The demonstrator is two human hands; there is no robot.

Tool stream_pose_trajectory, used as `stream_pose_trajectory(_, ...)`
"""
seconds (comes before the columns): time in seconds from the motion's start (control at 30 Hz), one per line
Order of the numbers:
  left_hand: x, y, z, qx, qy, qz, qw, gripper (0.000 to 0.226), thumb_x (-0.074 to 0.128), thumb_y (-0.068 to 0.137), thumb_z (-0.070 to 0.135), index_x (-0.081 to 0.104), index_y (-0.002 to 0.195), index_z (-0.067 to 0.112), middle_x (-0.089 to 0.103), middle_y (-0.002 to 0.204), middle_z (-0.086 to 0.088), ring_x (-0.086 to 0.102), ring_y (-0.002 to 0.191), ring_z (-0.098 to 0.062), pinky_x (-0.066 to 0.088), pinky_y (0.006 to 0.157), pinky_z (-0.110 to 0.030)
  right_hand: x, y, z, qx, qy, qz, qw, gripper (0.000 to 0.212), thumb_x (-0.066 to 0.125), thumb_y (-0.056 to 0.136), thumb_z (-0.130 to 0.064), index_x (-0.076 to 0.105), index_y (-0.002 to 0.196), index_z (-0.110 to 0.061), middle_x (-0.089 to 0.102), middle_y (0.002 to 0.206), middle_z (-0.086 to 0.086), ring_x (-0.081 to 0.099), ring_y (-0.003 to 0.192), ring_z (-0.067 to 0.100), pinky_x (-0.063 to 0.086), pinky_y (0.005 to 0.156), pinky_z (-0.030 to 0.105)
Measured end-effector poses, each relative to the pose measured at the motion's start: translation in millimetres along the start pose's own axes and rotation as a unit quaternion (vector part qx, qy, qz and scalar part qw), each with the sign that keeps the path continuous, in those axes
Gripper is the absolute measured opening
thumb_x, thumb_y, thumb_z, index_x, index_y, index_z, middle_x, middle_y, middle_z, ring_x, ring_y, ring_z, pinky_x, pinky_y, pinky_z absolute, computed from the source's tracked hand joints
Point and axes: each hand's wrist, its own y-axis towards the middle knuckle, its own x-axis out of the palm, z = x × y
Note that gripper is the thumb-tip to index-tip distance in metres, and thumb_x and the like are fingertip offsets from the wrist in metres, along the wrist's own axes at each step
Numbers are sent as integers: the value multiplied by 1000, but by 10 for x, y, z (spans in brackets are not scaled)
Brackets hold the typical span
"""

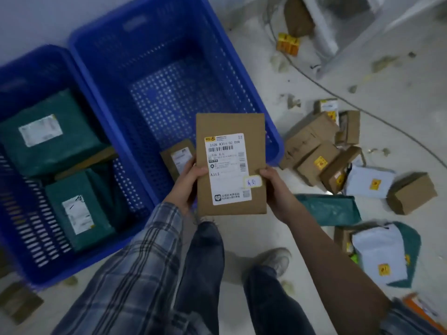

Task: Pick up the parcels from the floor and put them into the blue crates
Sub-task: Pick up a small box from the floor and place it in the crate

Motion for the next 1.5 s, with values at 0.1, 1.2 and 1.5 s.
stream_pose_trajectory(0.1, -376, 184, 207, -15, 5, 15, 1000, 86, 65, 65, 32, 32, 145, 33, 59, 131, 0, 59, 114, -23, 48, 96, -47, 412, 380, -155, 23, -46, 0, 999, 60, 46, 78, -38, 48, 135, -21, 71, 106, -9, 67, 96, 10, 53, 78, 26)
stream_pose_trajectory(1.2, -986, 1568, -767, -98, 507, 334, 789, 80, 56, 89, 13, 5, 150, 4, 18, 151, -23, 42, 123, -36, 47, 89, -40, 1007, 2375, 846, 98, -326, -19, 940, 58, 52, 92, -1, 36, 144, -21, 46, 142, 0, 45, 129, 17, 44, 104, 39)
stream_pose_trajectory(1.5, -884, 1280, -693, -127, 558, 296, 765, 57, 58, 88, 28, 36, 131, -2, 29, 140, -20, 35, 126, -37, 43, 89, -40, 1093, 1993, 819, 152, -397, 66, 903, 53, 39, 95, -12, 30, 147, -16, 44, 143, 9, 49, 121, 29, 43, 95, 34)
